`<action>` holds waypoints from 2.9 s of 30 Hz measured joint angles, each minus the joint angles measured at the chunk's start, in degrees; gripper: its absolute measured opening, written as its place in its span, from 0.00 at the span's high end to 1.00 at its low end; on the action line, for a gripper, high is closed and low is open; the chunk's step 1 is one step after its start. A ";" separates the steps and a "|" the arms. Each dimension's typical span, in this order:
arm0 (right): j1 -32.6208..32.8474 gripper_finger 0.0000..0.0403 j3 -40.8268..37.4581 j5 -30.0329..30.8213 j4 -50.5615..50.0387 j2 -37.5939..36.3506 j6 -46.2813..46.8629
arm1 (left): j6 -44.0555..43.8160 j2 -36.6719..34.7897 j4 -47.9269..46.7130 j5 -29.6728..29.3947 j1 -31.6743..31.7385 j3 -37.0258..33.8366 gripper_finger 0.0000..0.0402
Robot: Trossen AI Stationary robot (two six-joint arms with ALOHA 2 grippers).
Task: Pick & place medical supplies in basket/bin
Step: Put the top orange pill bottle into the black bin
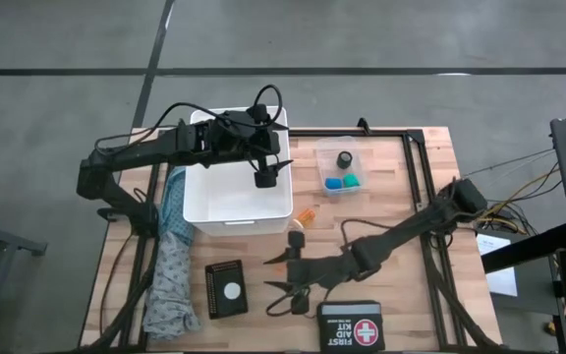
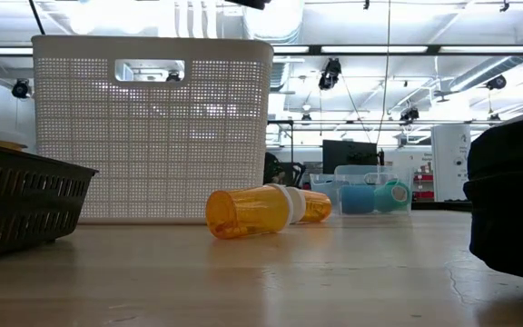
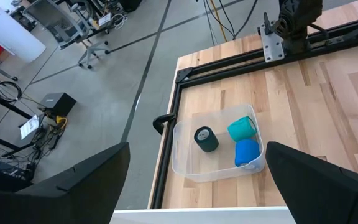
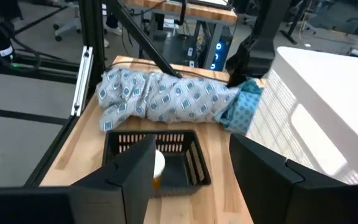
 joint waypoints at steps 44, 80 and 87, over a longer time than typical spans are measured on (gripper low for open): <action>-6.77 0.80 -52.16 -2.97 6.87 -44.53 5.29 | 0.00 0.00 0.00 -0.01 -0.02 0.00 0.05; -29.85 0.44 -32.90 -31.41 -12.30 -17.07 -18.54 | 0.02 0.00 0.00 -0.01 0.00 0.00 0.05; -30.92 0.43 -28.41 -31.05 -13.62 -13.35 -26.58 | 0.02 0.00 0.00 -0.01 -0.01 -0.01 0.05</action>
